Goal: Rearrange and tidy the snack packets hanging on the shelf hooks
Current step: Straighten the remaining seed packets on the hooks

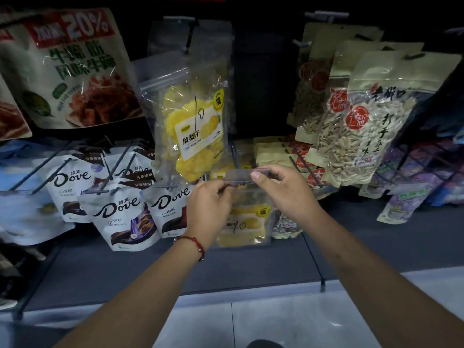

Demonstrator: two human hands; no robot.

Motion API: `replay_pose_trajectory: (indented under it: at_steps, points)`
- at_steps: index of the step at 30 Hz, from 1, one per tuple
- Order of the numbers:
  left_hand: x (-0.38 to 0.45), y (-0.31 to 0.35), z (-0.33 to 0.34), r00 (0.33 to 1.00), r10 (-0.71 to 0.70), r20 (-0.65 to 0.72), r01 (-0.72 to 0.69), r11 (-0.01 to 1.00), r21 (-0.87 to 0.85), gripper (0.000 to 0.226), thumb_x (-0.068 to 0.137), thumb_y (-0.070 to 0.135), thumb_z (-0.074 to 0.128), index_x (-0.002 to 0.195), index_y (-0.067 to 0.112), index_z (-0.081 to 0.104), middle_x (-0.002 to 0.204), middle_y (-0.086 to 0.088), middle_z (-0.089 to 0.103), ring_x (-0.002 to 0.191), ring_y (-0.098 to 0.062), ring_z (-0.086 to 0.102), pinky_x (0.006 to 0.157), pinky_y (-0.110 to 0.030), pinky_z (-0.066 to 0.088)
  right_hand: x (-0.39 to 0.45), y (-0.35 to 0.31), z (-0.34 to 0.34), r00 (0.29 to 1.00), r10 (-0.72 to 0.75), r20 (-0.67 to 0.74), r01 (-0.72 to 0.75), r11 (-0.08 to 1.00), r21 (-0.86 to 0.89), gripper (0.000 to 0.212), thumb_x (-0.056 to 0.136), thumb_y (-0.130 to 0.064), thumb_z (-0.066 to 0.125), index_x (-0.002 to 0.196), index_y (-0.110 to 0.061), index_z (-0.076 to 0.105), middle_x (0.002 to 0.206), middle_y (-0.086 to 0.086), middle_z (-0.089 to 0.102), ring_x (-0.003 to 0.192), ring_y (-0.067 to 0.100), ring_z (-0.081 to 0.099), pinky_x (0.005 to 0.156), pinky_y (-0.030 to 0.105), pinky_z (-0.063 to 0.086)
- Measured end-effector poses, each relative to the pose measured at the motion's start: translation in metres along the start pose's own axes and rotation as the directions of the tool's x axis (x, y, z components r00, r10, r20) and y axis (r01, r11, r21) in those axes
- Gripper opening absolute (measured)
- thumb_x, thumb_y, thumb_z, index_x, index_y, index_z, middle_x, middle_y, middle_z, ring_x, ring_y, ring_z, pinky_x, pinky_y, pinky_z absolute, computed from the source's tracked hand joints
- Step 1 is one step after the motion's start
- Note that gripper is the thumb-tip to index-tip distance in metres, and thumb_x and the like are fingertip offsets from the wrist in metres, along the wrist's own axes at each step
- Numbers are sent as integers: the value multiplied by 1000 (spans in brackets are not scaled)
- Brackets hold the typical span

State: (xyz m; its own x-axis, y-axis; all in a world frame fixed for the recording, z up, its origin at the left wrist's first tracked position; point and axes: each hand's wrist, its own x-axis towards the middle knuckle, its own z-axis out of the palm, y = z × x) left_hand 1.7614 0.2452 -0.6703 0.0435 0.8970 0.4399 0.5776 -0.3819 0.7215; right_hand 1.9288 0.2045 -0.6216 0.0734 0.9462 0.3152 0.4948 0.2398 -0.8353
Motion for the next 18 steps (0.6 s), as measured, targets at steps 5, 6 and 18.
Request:
replay_pose_trajectory:
  at_steps: [5, 6, 18]
  points:
    - [8, 1, 6, 997, -59, 46, 62, 995, -73, 13, 90, 23, 64, 83, 25, 75, 68, 4, 68, 65, -19, 63, 57, -40, 53, -2, -1, 4, 998, 10, -54, -11, 999, -34, 12, 94, -37, 60, 98, -31, 69, 99, -18, 68, 95, -7, 59, 75, 6, 43]
    - [9, 3, 6, 997, -56, 54, 60, 996, -73, 14, 89, 22, 63, 90, 27, 76, 70, 4, 70, 65, -17, 64, 57, -38, 53, -3, -1, 5, 998, 15, -64, -18, 999, -39, 11, 94, -37, 60, 98, -32, 69, 100, -18, 68, 95, -8, 59, 75, 5, 43]
    - [12, -7, 7, 994, -72, 81, 71, 997, 21, 14, 94, 31, 61, 91, 35, 75, 64, 5, 68, 58, -16, 61, 50, -32, 49, -12, 6, 7, 996, -27, -85, 25, 999, -32, 17, 94, -31, 61, 103, -27, 75, 106, -17, 68, 105, -5, 59, 91, 20, 48]
